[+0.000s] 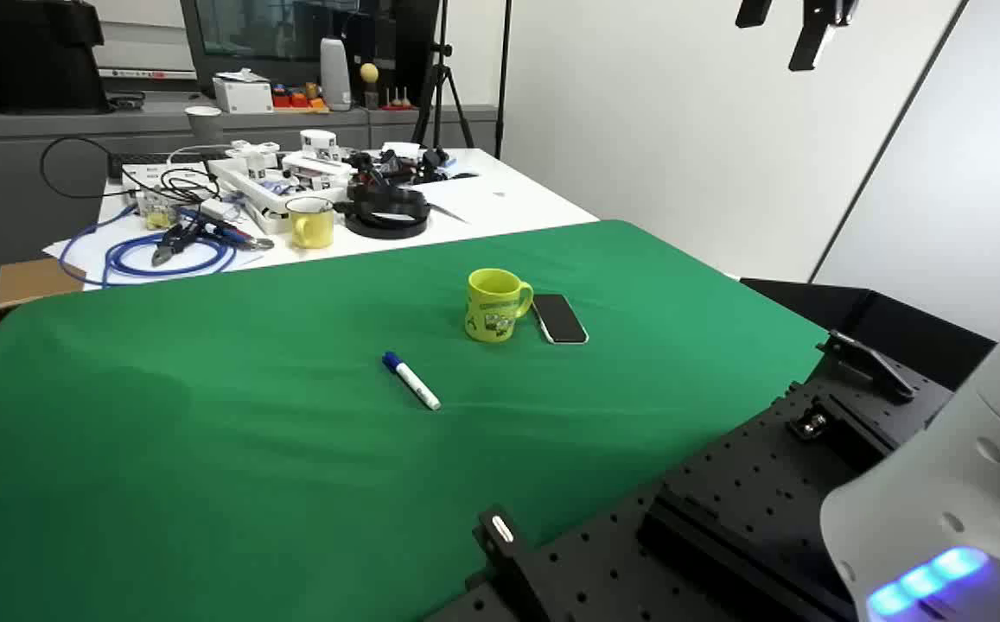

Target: Put the blue marker inside the yellow mug

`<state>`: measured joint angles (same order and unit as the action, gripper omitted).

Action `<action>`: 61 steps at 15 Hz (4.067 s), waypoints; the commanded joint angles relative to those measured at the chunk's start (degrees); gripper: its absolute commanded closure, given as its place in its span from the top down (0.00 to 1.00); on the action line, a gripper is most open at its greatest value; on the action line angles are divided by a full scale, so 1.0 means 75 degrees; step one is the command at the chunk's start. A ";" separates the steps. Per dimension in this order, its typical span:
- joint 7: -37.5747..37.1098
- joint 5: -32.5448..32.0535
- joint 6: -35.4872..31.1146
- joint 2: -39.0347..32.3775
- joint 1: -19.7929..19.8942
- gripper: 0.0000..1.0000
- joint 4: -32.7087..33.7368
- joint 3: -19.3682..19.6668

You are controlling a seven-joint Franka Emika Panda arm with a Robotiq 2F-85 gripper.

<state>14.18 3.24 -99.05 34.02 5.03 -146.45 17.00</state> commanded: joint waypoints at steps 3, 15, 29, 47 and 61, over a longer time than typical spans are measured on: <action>0.0092 0.0081 0.0015 -0.0034 0.0186 1.00 0.0019 -0.0162; 0.0382 0.0165 -0.1475 -0.0543 -0.0329 1.00 -0.0582 -0.0722; -0.0892 0.1339 -0.6419 -0.4480 -0.2107 1.00 -0.0074 -0.3035; -0.0756 0.0709 -0.7367 -0.6857 -0.1215 1.00 0.2055 -0.3001; -0.1335 0.0267 -0.8350 -0.8639 -0.1460 1.00 0.2689 -0.3206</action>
<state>5.08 6.46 -161.77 -30.75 -6.79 -126.35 -6.29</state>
